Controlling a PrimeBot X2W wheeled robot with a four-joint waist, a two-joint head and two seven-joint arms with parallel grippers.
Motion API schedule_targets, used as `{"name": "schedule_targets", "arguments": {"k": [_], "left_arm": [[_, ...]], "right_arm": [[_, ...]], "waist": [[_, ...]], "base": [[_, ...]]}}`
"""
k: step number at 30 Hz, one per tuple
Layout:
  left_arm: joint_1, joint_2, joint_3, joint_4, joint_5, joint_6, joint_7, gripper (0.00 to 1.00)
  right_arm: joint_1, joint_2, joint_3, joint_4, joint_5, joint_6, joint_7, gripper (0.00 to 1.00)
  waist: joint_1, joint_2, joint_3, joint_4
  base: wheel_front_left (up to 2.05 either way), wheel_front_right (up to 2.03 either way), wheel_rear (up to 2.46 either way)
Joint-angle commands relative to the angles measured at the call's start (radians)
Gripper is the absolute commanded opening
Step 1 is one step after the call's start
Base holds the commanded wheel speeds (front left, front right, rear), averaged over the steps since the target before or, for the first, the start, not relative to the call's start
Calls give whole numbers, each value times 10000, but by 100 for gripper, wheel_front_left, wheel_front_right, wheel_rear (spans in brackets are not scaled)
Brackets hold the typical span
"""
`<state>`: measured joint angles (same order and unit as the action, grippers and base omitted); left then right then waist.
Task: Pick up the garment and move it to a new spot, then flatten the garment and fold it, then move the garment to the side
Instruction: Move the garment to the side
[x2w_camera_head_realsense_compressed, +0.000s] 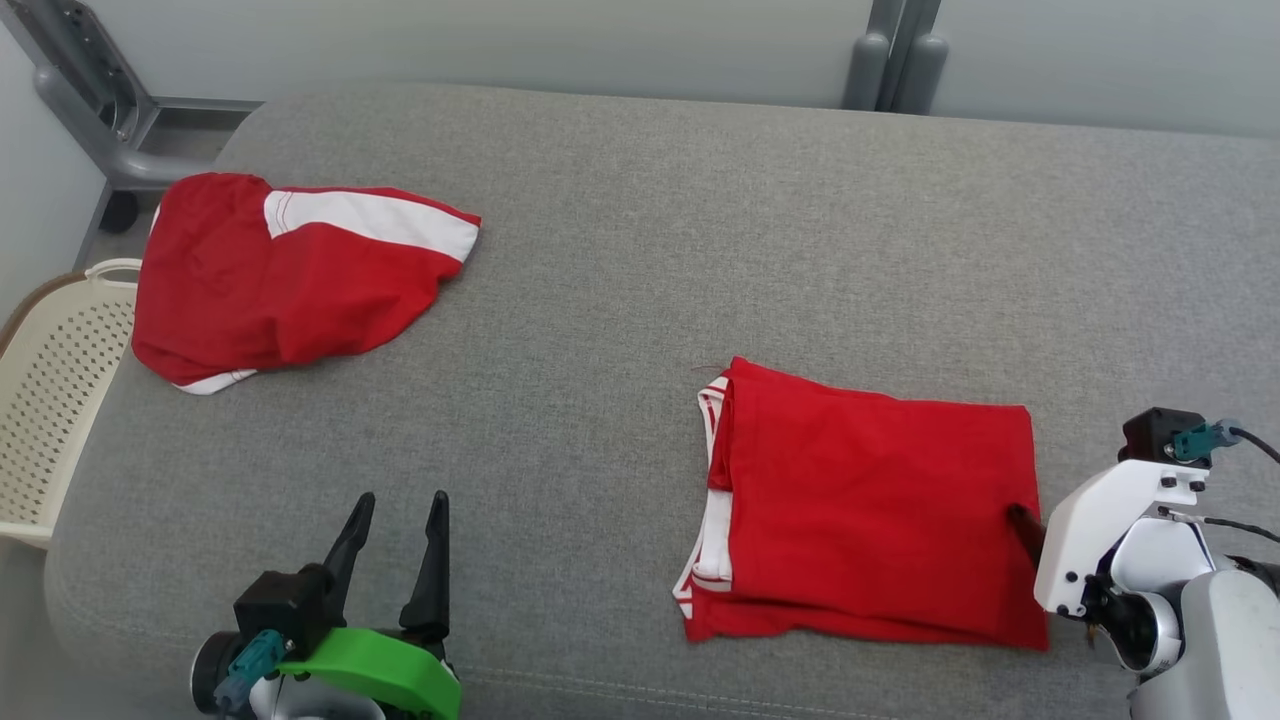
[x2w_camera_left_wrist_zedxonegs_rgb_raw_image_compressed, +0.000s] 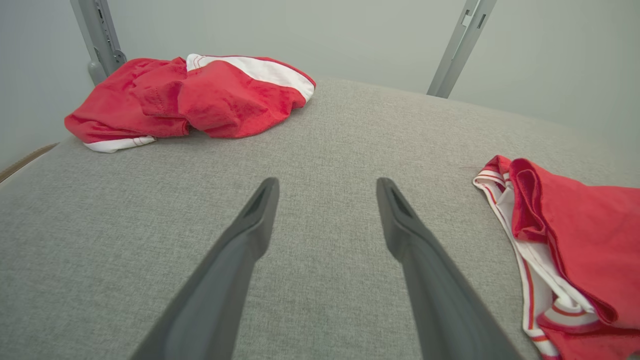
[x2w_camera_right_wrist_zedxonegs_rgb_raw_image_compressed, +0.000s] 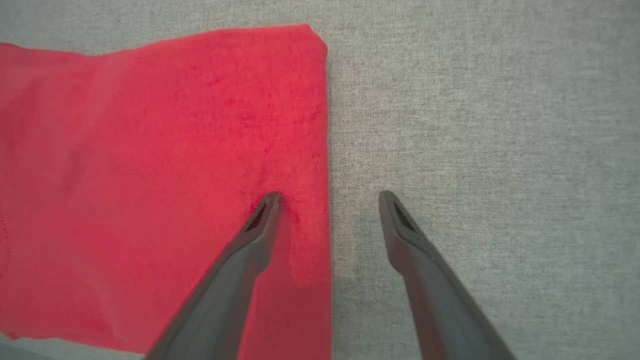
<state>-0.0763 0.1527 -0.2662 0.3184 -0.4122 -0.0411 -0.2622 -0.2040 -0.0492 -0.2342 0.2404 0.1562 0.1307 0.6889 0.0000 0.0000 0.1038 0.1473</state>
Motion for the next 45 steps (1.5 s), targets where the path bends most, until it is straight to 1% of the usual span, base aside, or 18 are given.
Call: {"name": "schedule_targets", "arguments": {"k": [1, 7, 8, 9, 10, 12, 22, 26, 31, 37, 45], "left_arm": [[-173, 83, -6, 1, 68, -24, -34, 100], [-273, 185, 60, 63, 62, -45, -34, 100], [-282, 193, 69, 70, 57, -50, -34, 100], [-291, 199, 70, 75, 53, -52, -34, 100], [-301, 202, 74, 81, 52, -54, -34, 100], [-317, 197, 75, 91, 51, -56, -34, 100], [-366, 115, 29, -7, 134, 8, -34, 100], [-520, 66, -54, -305, 210, -1, -34, 100], [-819, 58, -189, -799, 366, 50, -31, 100], [-1287, 142, -382, -1361, 598, 47, 40, 100], [-2126, 343, -688, -2211, 958, -47, 314, 100]], "right_arm": [[-120, -26, 7, 116, 84, -1, -70, 100], [-216, -12, 140, 956, 406, -1, -25, 100], [-218, 0, 148, 1065, 494, -1, -48, 86], [-232, 2, 149, 1162, 510, -1, -73, 60], [-277, 2, 135, 1260, 512, -1, -94, 44], [-377, 2, 67, 1434, 436, -1, -186, 0], [-981, -61, -89, 1692, -272, -12, -573, 0], [-1465, -36, 95, 1670, -519, -9, -841, 0], [-2292, -96, 571, 1772, -1362, -9, -942, 0], [-3517, -719, 1321, 2245, -1583, -9, -1341, 0], [-4991, -1815, 1780, 3083, -1439, -9, -2160, 0]], "waist": [[0, 0, 107, 54], [0, 0, 235, 148], [0, 0, 247, 159], [0, 0, 256, 169], [0, 0, 265, 177], [0, 0, 278, 190], [0, 0, 289, 84], [0, 0, 465, -138], [0, 0, 949, -692], [0, 0, 1758, -1660], [0, 0, 2876, -2804]], "base": [[0, 0, 0], [0, 0, 0], [0, 0, 0], [0, 0, 0], [0, 0, 0], [0, 0, 0], [0, 0, 0], [0, 0, 0], [0, 0, 0], [0, 0, 0], [0, 0, 0]]}}
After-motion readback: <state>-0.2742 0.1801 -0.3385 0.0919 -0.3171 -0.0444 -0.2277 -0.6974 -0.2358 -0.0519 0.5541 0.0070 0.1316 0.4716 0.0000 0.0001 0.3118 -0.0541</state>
